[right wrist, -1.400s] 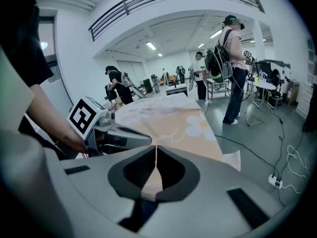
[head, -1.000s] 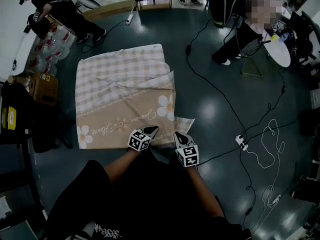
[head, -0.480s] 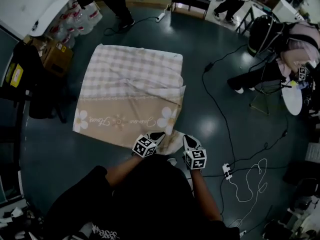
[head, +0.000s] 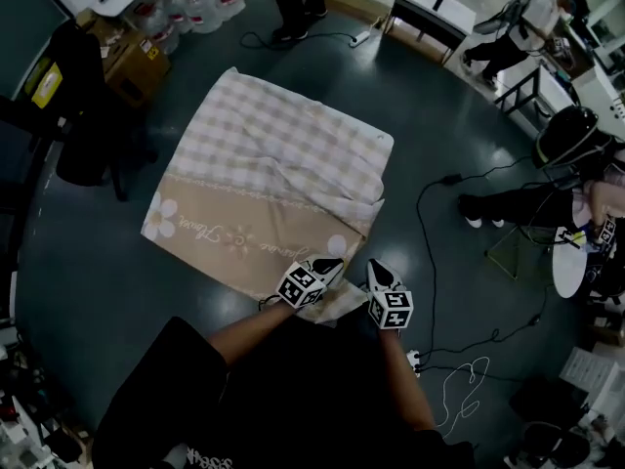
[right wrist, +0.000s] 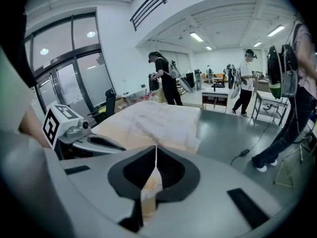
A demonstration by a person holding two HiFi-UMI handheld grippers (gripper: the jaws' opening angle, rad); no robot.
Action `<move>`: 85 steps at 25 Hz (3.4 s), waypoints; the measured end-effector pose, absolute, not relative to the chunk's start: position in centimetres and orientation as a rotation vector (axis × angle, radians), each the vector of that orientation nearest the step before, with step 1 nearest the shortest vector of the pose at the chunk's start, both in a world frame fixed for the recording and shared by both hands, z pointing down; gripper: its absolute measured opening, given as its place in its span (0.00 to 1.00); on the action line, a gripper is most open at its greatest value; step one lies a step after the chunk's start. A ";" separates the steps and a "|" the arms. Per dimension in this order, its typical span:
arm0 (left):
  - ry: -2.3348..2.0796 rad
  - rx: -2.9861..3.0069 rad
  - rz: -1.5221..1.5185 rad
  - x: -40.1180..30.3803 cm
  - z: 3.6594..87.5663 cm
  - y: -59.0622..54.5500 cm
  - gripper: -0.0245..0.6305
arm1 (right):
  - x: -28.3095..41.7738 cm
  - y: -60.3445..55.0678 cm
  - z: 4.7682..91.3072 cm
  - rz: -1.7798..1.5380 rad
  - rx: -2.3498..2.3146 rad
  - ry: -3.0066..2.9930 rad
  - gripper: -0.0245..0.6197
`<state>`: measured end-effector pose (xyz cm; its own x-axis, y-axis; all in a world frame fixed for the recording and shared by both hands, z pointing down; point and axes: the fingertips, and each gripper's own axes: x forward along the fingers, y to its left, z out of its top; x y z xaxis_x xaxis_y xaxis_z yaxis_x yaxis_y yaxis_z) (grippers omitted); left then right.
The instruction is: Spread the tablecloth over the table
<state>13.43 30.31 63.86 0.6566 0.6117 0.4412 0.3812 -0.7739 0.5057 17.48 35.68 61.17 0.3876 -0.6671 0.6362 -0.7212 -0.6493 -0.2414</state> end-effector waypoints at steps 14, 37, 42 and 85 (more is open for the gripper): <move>0.063 2.502 0.840 22.2 69.0 29.3 0.07 | 38.5 31.5 67.2 1.011 2.231 -1.660 0.07; -0.201 2.489 0.800 26.8 73.1 27.3 0.07 | 47.9 24.1 79.2 0.811 1.643 -1.614 0.07; -0.196 2.491 0.845 27.7 72.8 27.9 0.07 | 54.5 26.0 77.9 0.861 1.788 -1.545 0.06; -0.489 2.396 1.008 8.3 81.8 23.0 0.06 | 47.6 23.0 81.2 0.817 1.643 -1.695 0.20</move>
<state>8.29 23.04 81.79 0.6628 -0.1334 0.7368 -0.4965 -0.8148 0.2992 47.62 23.04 81.17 -0.0211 -0.6067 0.7947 -0.9996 0.0289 -0.0045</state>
